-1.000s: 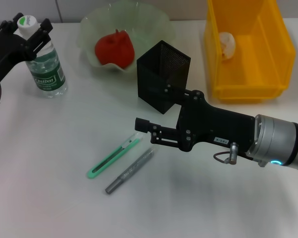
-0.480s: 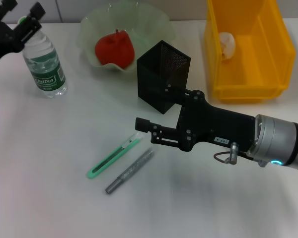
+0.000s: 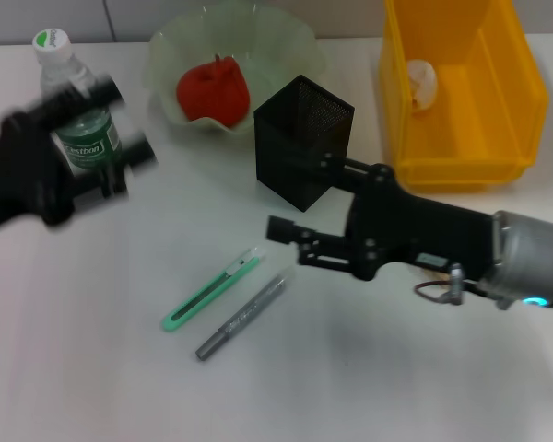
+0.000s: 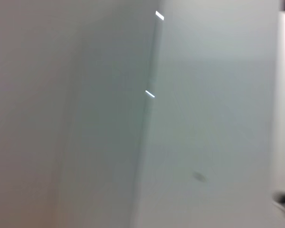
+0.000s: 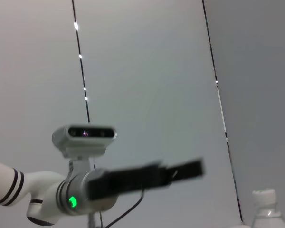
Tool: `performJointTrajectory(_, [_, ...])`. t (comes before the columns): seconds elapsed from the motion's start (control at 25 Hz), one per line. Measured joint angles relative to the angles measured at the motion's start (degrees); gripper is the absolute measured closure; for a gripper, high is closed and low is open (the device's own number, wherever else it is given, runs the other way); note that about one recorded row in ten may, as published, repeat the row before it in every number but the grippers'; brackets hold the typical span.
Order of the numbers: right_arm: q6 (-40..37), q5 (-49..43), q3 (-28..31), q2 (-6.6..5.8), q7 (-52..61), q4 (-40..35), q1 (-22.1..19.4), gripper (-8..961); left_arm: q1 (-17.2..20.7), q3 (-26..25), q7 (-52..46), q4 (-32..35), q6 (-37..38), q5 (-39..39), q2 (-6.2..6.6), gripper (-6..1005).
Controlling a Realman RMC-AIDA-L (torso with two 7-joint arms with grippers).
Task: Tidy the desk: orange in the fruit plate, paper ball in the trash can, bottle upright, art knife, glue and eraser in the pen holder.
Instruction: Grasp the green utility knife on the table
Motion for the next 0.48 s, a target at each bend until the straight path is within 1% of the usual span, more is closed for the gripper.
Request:
performJointTrajectory(0.04, [0.0, 0.0, 0.0, 0.0, 0.0, 0.0, 0.0, 223, 0.0, 0.0, 0.0, 0.0, 0.0, 0.0, 0.0, 224])
performJointTrajectory(0.12, [-2.2, -0.2, 1.4, -1.13, 0.6, 0.3, -0.2, 223, 0.8, 3.4, -1.8, 0.4, 0.3, 0.2, 1.05, 224])
performJointTrajectory(0.16, [-3.6, -0.2, 2.3, -1.85, 0.8, 0.4, -0.5, 223, 0.9, 4.1, -2.5, 0.4, 0.3, 0.5, 1.33, 225])
performJointTrajectory(0.2, [-5.6, -0.9, 5.1, -3.4, 2.9, -0.6, -1.2, 223, 0.9, 4.2, -3.2, 0.1, -0.3, 2.5, 1.27, 225])
performJointTrajectory(0.24, [-5.6, -0.9, 5.1, -3.4, 2.9, -0.6, -1.2, 223, 0.9, 4.2, -3.2, 0.1, -0.3, 2.5, 1.27, 225])
performJointTrajectory(0.28, [-6.5, -3.0, 8.6, -4.74, 7.2, -3.6, -1.9, 223, 0.9, 4.0, -3.1, 0.0, -0.6, 3.5, 1.03, 225])
performJointTrajectory(0.32, [-6.7, -4.8, 10.6, -5.34, 9.9, -5.6, -2.3, 223, 0.8, 3.9, -2.9, -0.1, -1.2, 4.5, 0.57, 225])
performJointTrajectory(0.4, [-6.7, -10.2, 15.5, -5.91, 16.1, -11.0, -2.9, 223, 0.8, 3.9, -2.9, -0.1, -1.2, 4.5, 0.57, 226])
performJointTrajectory(0.44, [-6.7, -10.2, 15.5, -5.91, 16.1, -11.0, -2.9, 223, 0.8, 3.9, -2.9, -0.1, -1.2, 4.5, 0.57, 226])
performJointTrajectory(0.48, [-6.8, -12.9, 17.7, -5.93, 18.7, -13.7, -3.0, 223, 0.8, 3.9, -2.9, -0.1, -1.2, 4.5, 0.57, 226])
